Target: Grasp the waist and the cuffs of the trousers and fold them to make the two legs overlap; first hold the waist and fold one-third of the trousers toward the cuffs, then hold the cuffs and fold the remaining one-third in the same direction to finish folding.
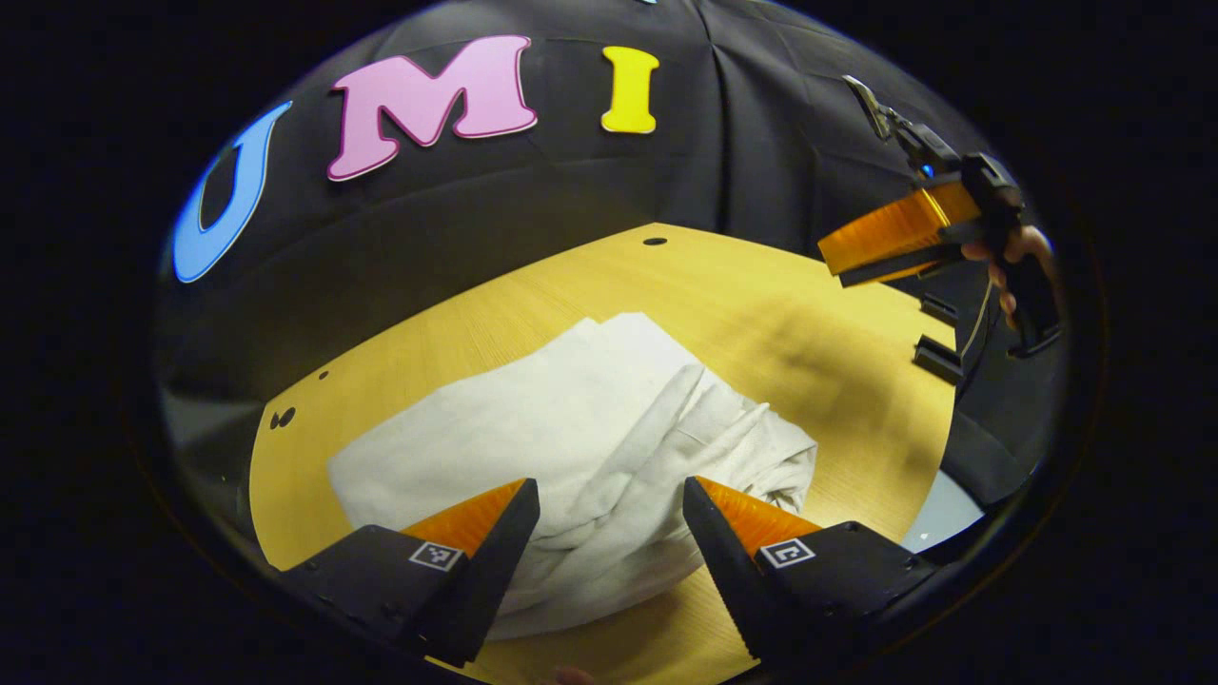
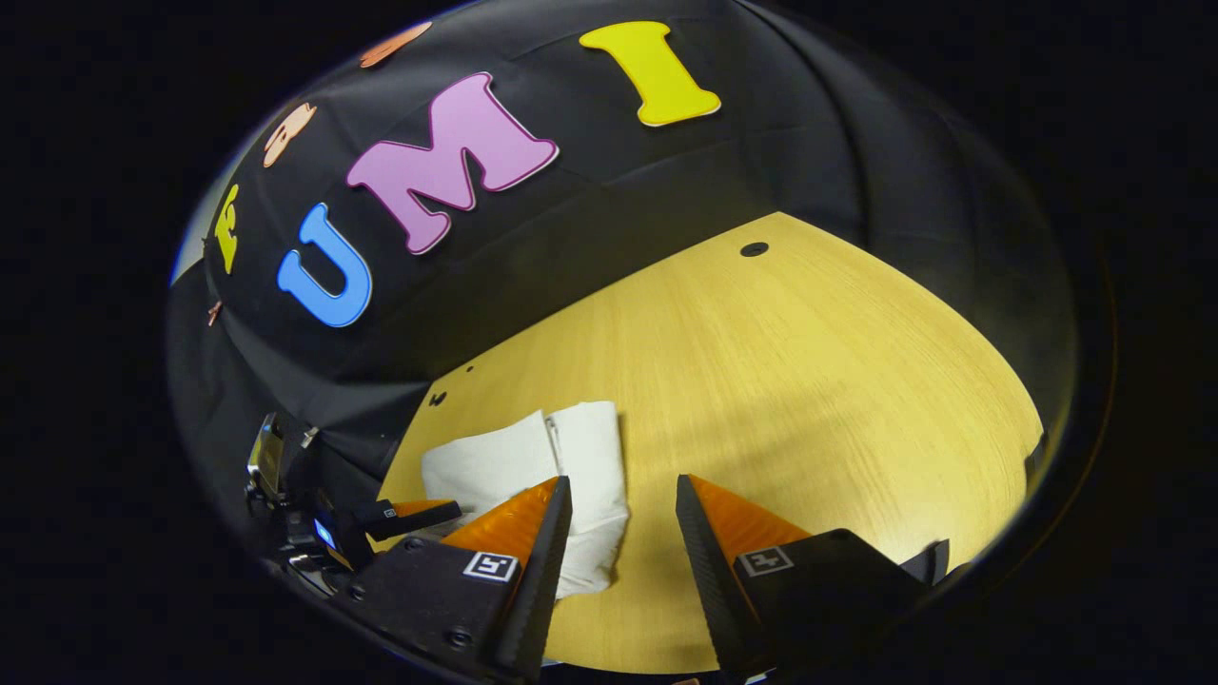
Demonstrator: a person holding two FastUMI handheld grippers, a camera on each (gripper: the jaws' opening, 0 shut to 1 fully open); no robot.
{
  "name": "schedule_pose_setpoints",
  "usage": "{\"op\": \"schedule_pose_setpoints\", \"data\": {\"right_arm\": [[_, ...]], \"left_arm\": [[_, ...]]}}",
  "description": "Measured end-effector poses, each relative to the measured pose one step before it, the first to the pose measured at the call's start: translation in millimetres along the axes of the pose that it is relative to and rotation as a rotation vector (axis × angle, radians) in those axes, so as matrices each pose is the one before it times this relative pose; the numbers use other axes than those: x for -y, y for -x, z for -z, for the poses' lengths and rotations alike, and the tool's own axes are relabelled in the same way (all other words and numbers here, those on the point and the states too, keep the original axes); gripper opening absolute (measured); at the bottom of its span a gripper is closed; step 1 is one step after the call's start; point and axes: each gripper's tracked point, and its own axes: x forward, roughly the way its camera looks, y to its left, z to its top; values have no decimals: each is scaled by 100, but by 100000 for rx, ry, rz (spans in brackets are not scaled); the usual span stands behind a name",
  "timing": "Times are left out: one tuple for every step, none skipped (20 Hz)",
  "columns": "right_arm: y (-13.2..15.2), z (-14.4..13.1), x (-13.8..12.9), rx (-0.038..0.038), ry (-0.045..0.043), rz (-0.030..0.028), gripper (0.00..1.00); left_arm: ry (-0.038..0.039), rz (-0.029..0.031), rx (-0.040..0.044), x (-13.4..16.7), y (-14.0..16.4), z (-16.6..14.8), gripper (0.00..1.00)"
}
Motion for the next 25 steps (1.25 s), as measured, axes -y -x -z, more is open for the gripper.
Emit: {"op": "schedule_pose_setpoints", "data": {"right_arm": [[119, 202, -730, 162, 1868, -420, 69], [67, 34, -825, 50, 1936, -506, 69], [3, 36, -922, -130, 1266, -442, 69], [48, -164, -797, 270, 736, -1, 69], [186, -346, -721, 909, 395, 28, 69], [52, -352, -801, 957, 250, 30, 54], [152, -280, -795, 484, 853, 37, 69], [194, -586, -1137, 920, 1702, -509, 70], [306, -795, -1774, 1354, 2382, -1513, 74], [80, -527, -758, 1035, 791, -252, 77], [64, -523, -670, 1108, 123, -323, 77], [182, -934, -1509, 2309, -325, -1285, 78], [123, -808, -1122, 2176, 1040, -861, 81], [-20, -356, -541, 979, 1180, -343, 85], [152, -309, -262, 422, 1038, -201, 85], [47, -394, -330, 712, 579, -314, 85], [1, -309, -372, 560, 527, -296, 85], [-38, -269, -28, 398, 246, 285, 85], [-51, -183, -30, 215, -182, 18, 85], [-17, -115, 4, 118, -470, -212, 85], [-127, 52, -25, -313, -200, -35, 85], [65, 85, 3, -93, 355, 60, 85], [-78, 120, -5, -535, 499, 131, 85], [-2, 117, -33, -580, 207, -241, 85], [-59, 184, -156, -623, 359, -167, 85]], "left_arm": [[1971, 21, 1287, -565, 849, -621, 98], [1932, -349, 316, -524, 753, -226, 97], [1680, -990, 491, -662, 943, -418, 97], [1638, -1371, 649, -908, 900, -458, 97], [1561, -1241, 950, -815, 966, -651, 98], [2309, -1672, 908, -1000, 1005, -629, 97], [2560, -718, 642, -735, 894, -516, 97], [5693, -1314, 2004, -1503, 1431, -1190, 97], [6567, -3345, 2647, -1826, 1571, -1267, 98], [4203, -2029, 1401, -1146, 994, -696, 98], [4013, -2021, 1525, -1126, 894, -704, 98], [5987, -2867, 2268, -1725, 1434, -1116, 98], [1928, -2345, 765, -1043, 641, -575, 97], [423, -1472, 974, -234, 314, -151, 96], [273, -1469, 1269, -432, 581, -410, 96], [379, -1115, 1410, -443, 332, -468, 96], [346, -967, 1535, -391, 493, -454, 96], [439, -1042, 1416, -424, 292, -446, 96], [608, -1481, 1015, -465, 328, -274, 96], [909, -1369, 856, -285, 164, -104, 96], [1171, -887, 177, -209, 110, -45, 96], [855, -243, -213, 88, 71, 224, 96], [93, -117, -310, 26, 72, 142, 96], [-318, -196, -585, -75, -126, 138, 96], [-470, -203, -266, -19, 1, 42, 96]]}}
